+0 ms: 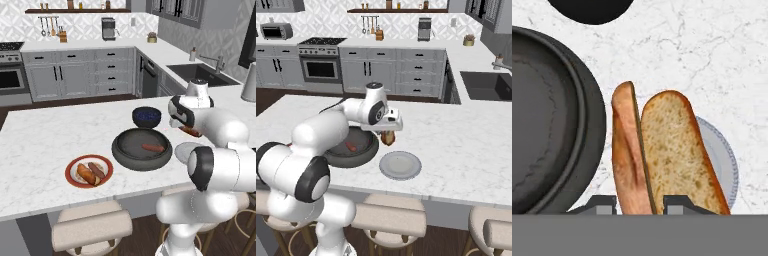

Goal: Place one bun and one sausage from the bowl on each plate.

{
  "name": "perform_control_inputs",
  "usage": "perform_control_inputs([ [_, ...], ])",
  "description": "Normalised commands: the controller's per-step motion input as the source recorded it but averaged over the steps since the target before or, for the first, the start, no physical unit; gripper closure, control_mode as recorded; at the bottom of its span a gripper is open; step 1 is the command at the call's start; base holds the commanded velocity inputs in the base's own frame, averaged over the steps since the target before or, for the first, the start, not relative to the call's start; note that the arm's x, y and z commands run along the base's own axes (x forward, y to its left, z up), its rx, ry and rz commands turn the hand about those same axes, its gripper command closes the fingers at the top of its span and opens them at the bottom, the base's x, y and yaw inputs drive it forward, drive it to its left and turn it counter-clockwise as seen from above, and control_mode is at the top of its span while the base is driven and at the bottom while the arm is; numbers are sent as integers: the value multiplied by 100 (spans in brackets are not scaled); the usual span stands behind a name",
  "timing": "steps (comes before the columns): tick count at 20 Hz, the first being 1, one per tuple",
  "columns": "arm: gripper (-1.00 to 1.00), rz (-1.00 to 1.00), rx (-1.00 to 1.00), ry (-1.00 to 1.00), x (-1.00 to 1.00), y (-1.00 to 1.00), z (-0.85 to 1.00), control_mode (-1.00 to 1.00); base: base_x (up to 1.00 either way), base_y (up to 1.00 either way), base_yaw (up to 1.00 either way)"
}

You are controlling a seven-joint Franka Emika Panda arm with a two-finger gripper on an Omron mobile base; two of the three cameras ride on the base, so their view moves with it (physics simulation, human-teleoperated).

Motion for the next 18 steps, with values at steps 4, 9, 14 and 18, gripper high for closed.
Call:
perform_control_inputs([
  [4,100,-8,18,0,-41,-100,-3,-100,0,0,0],
  [9,100,-3,19,15,-8,-67,-28,-100,0,0,0],
  [14,100,0,8,7,0,-39,-56,-100,0,0,0],
  [18,100,0,-2,0,2,4,-48,-100,0,0,0],
])
